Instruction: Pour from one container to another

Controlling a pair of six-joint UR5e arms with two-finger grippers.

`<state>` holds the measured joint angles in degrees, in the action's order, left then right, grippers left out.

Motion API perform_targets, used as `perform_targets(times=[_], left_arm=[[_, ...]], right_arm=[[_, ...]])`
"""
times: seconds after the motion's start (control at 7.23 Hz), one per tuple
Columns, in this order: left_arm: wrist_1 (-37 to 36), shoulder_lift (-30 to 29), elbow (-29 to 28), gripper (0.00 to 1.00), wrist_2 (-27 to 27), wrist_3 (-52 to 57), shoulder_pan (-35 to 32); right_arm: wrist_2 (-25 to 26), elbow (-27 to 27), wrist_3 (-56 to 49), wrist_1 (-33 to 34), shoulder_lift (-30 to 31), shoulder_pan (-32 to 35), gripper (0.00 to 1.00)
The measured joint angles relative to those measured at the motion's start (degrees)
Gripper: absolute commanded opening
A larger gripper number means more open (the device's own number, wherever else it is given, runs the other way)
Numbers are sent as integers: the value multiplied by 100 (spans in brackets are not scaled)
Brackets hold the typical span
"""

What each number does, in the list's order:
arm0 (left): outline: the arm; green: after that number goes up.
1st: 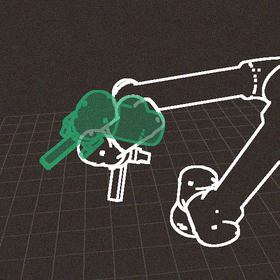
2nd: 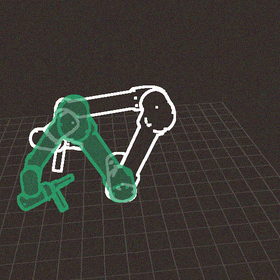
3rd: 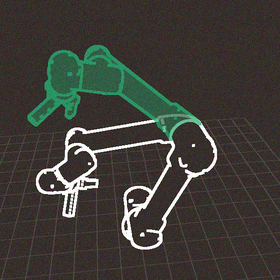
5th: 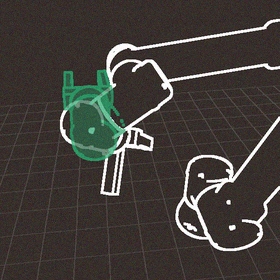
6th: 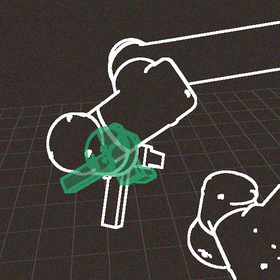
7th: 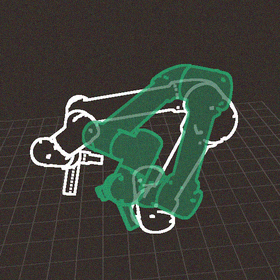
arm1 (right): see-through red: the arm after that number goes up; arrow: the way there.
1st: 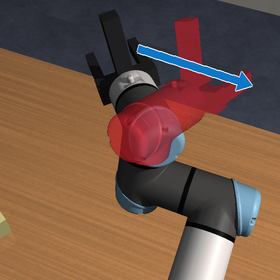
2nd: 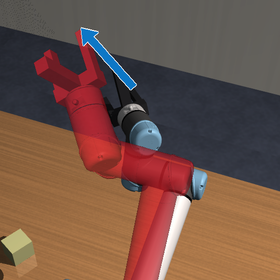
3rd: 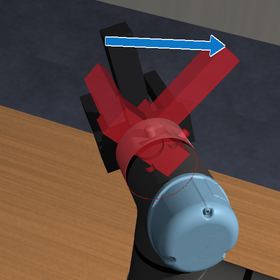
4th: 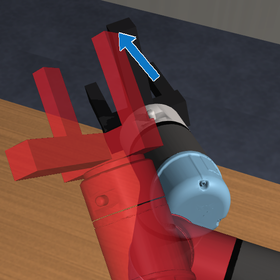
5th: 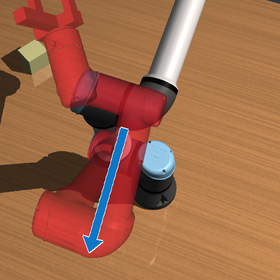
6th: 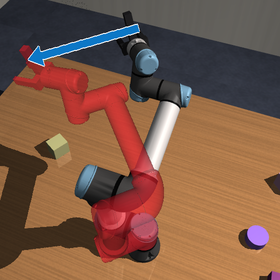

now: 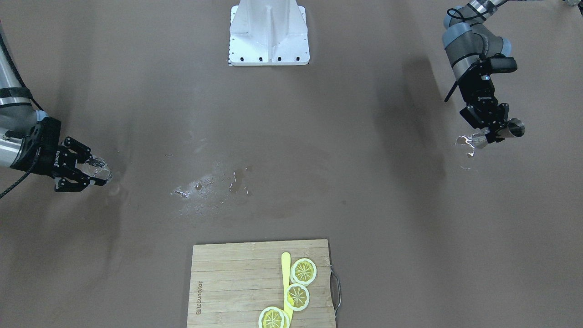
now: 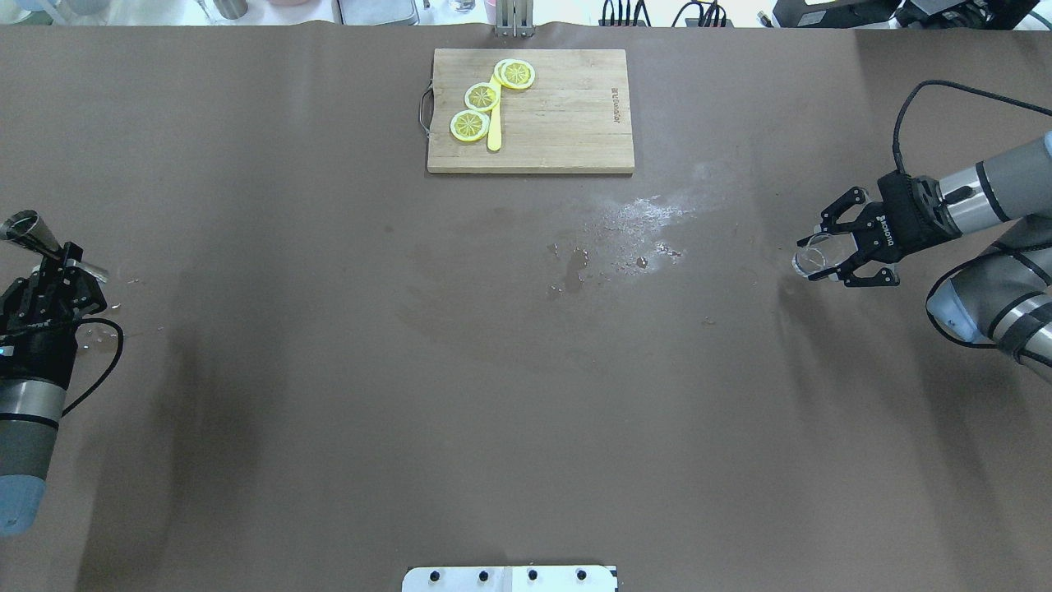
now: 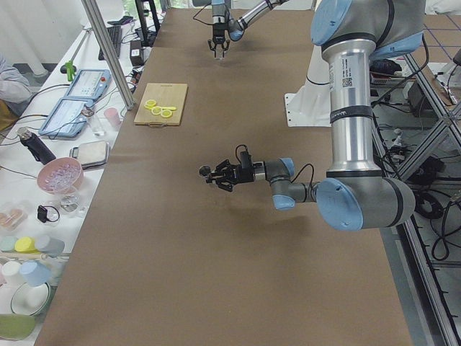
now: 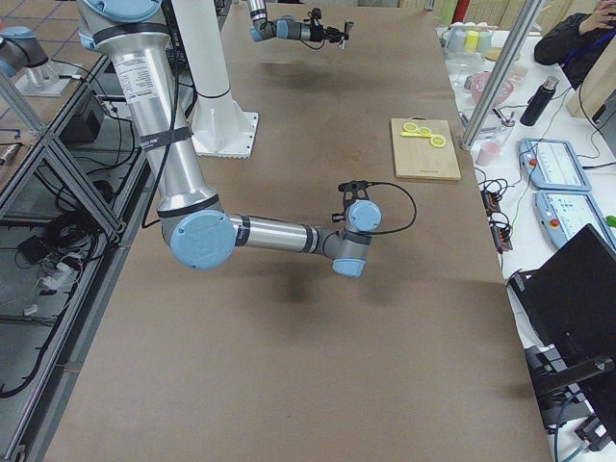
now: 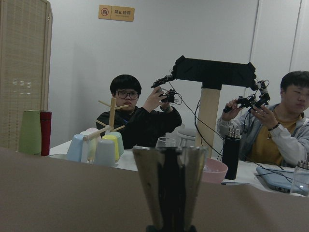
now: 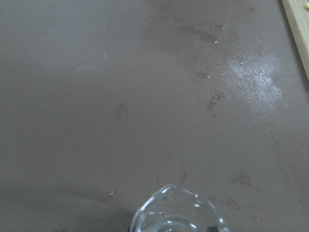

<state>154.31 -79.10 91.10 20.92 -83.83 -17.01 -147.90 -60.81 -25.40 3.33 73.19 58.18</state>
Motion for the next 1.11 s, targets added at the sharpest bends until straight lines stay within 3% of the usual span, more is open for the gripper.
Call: perform_targets(times=[0.28, 0.55, 1.11], left_arm=[[-866, 7, 116, 0, 406, -129, -9], [-1346, 0, 122, 0, 421, -279, -16], [-2718, -20, 144, 0, -278, -1952, -11]], right_arm=[[2, 227, 0, -351, 5, -6, 0], [8, 341, 0, -532, 10, -11, 0], [46, 528, -8, -752, 3, -46, 0]])
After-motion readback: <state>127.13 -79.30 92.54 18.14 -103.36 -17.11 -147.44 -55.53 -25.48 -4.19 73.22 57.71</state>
